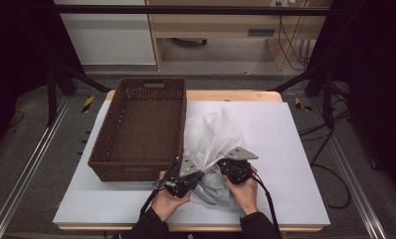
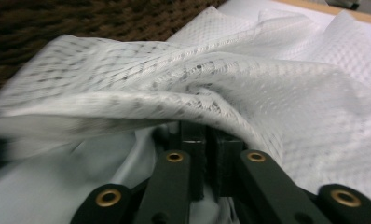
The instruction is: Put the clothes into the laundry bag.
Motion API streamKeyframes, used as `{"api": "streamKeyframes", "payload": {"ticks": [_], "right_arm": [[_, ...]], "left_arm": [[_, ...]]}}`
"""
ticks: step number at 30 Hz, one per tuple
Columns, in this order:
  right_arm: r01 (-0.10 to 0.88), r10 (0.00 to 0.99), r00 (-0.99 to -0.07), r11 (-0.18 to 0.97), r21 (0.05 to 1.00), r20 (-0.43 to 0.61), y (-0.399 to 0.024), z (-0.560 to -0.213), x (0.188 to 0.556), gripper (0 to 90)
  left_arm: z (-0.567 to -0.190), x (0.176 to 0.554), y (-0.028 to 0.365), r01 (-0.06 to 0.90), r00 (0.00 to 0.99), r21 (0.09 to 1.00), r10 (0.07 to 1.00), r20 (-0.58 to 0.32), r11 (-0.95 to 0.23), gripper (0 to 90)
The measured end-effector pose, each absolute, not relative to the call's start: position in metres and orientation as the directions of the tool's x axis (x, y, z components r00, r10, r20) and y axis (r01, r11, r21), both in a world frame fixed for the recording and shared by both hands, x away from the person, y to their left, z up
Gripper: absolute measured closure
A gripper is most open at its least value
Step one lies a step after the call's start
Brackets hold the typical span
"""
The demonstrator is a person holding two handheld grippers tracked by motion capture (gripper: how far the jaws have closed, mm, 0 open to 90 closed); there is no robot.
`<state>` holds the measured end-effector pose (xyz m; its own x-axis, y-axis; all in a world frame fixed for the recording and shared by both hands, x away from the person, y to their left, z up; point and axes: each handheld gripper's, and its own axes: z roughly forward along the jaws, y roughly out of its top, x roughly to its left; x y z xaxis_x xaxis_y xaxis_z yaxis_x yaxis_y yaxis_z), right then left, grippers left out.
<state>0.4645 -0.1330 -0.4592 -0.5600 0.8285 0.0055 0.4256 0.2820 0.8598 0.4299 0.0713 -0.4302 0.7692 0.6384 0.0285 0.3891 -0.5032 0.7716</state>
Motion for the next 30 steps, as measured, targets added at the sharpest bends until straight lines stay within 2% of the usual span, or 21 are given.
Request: {"api": "streamKeyframes", "payload": {"ticks": [6, 8, 11, 15, 17, 20, 23, 27, 30], "right_arm": [[0.385, 0.769, -0.639, 0.288, 0.877, 0.028, -0.159, -0.438, 0.427, 67.9], [0.381, 0.751, -0.658, 0.274, 0.883, 0.051, -0.163, -0.437, 0.419, 57.5], [0.399, 0.741, -0.669, 0.306, 0.865, 0.047, -0.155, -0.443, 0.42, 43.2], [0.448, 0.737, -0.674, 0.35, 0.823, 0.053, -0.133, -0.458, 0.433, 36.5], [0.464, 0.743, -0.667, 0.368, 0.806, 0.045, -0.126, -0.463, 0.439, 39.6], [0.502, 0.752, -0.654, 0.348, 0.792, 0.085, -0.121, -0.47, 0.446, 55.3], [0.513, 0.769, -0.635, 0.35, 0.784, 0.072, -0.121, -0.469, 0.449, 71.7], [0.497, 0.825, -0.565, 0.305, 0.812, 0.036, -0.123, -0.466, 0.451, 76.0], [0.486, 0.888, -0.457, 0.199, 0.851, 0.053, -0.133, -0.462, 0.456, 76.1]], "left_arm": [[-0.434, 0.433, 0.072, 0.393, 0.762, 0.77, 0.647, 0.033, -0.502, 88.1], [-0.435, 0.434, 0.072, 0.394, 0.762, 0.771, 0.647, 0.031, -0.501, 88.1], [-0.435, 0.434, 0.073, 0.391, 0.76, 0.773, 0.649, 0.034, -0.499, 88.0], [-0.431, 0.434, 0.075, 0.389, 0.757, 0.782, 0.653, 0.03, -0.487, 88.1], [-0.428, 0.434, 0.076, 0.381, 0.761, 0.792, 0.649, 0.024, -0.477, 88.1], [-0.423, 0.432, 0.077, 0.374, 0.762, 0.801, 0.647, 0.022, -0.468, 88.2], [-0.421, 0.43, 0.076, 0.37, 0.764, 0.805, 0.644, 0.021, -0.465, 88.2], [-0.419, 0.428, 0.076, 0.367, 0.773, 0.805, 0.634, 0.016, -0.467, 88.2], [-0.417, 0.426, 0.075, 0.364, 0.785, 0.808, 0.62, 0.003, -0.464, 88.2]]}}
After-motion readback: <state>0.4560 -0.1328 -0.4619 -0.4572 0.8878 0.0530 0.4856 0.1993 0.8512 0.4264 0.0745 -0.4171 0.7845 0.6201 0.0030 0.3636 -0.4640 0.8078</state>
